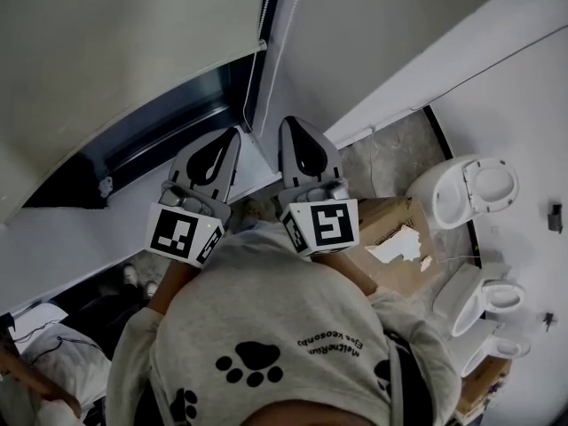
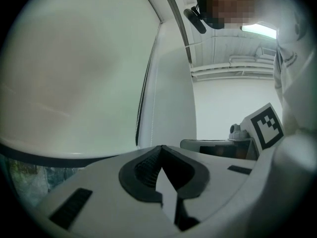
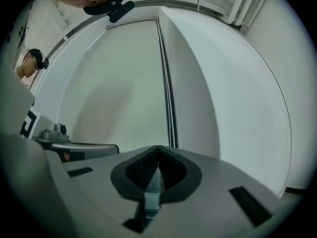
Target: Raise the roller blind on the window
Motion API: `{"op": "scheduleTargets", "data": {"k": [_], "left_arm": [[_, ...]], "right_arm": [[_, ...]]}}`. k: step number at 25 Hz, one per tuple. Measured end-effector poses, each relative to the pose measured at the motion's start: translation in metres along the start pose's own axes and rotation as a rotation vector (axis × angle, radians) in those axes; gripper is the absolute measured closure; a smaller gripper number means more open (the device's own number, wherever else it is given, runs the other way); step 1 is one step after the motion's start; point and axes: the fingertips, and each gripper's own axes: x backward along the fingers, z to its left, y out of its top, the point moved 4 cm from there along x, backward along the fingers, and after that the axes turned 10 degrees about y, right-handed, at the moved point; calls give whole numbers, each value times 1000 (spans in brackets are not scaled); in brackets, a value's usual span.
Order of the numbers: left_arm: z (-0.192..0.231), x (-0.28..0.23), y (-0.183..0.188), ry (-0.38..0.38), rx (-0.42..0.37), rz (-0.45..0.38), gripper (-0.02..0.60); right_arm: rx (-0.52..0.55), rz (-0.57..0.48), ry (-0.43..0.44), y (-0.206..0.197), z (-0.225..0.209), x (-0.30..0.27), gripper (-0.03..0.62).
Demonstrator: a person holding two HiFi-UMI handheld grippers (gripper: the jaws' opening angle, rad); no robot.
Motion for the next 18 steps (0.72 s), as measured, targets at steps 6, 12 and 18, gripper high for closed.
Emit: {"op": "scheduleTargets", "data": {"k": [6,12,18], "left_arm": [[2,-29,-4,-4,-1,-6,574],[5,-49,-4,-42,14,-11,574],[6,-69,4,-110,18,-6,574]], "right_arm": [[-17,13,32,-10,-8,-19,585],[-58,17,44,-14,-16,-28,585],[-32,37,-7,-9,-20,-33,585]]}}
